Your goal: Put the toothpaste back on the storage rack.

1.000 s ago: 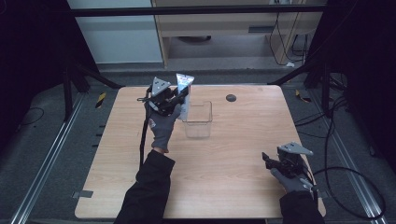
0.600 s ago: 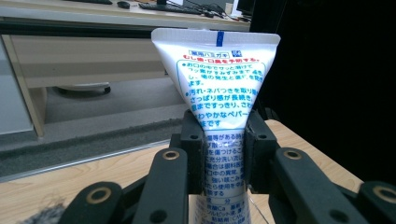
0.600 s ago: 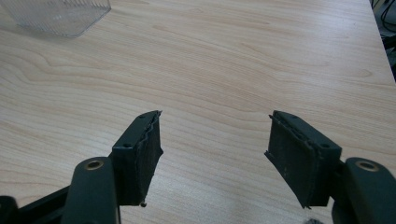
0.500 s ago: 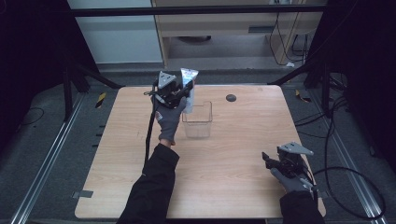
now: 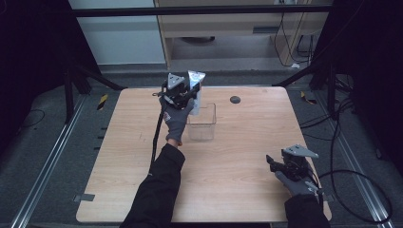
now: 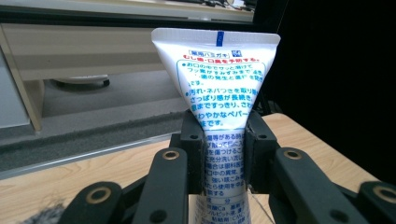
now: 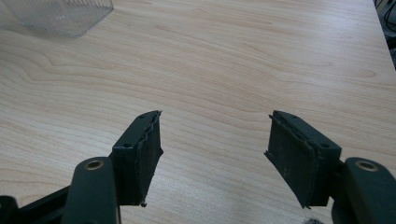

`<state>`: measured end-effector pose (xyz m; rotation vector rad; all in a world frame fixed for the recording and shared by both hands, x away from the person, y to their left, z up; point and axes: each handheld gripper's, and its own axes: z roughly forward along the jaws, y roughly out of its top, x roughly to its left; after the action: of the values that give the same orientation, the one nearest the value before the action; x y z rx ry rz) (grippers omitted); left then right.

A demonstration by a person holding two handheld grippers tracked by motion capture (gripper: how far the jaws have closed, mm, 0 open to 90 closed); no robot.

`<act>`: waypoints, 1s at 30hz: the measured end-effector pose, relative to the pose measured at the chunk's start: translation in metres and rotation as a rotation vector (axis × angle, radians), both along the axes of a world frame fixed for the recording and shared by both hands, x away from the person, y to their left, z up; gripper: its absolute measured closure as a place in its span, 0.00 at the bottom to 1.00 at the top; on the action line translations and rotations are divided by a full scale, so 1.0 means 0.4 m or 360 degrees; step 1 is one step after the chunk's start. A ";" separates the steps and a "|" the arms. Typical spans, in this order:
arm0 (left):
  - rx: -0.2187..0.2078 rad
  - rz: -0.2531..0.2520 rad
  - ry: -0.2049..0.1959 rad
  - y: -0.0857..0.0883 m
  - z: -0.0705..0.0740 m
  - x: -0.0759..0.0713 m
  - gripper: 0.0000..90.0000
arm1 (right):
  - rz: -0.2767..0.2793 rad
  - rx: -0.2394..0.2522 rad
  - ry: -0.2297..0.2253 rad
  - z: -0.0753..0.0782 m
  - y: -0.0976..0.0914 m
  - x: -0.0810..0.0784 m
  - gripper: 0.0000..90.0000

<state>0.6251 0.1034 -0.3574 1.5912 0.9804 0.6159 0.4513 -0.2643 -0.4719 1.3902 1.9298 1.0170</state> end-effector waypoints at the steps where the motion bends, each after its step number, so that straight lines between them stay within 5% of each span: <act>1: 0.0003 0.0000 0.0000 -0.002 -0.004 0.001 0.81 | 0.0002 -0.0005 -0.0003 -0.001 0.000 0.000 0.38; 30: 0.0110 -0.0027 0.0098 -0.020 -0.162 -0.015 0.80 | 0.0011 -0.0015 -0.0011 0.001 0.005 -0.001 0.38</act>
<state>0.6193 0.0953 -0.4221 1.6865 0.9995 0.5974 0.4509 -0.2625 -0.4714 1.3738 1.9333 1.0137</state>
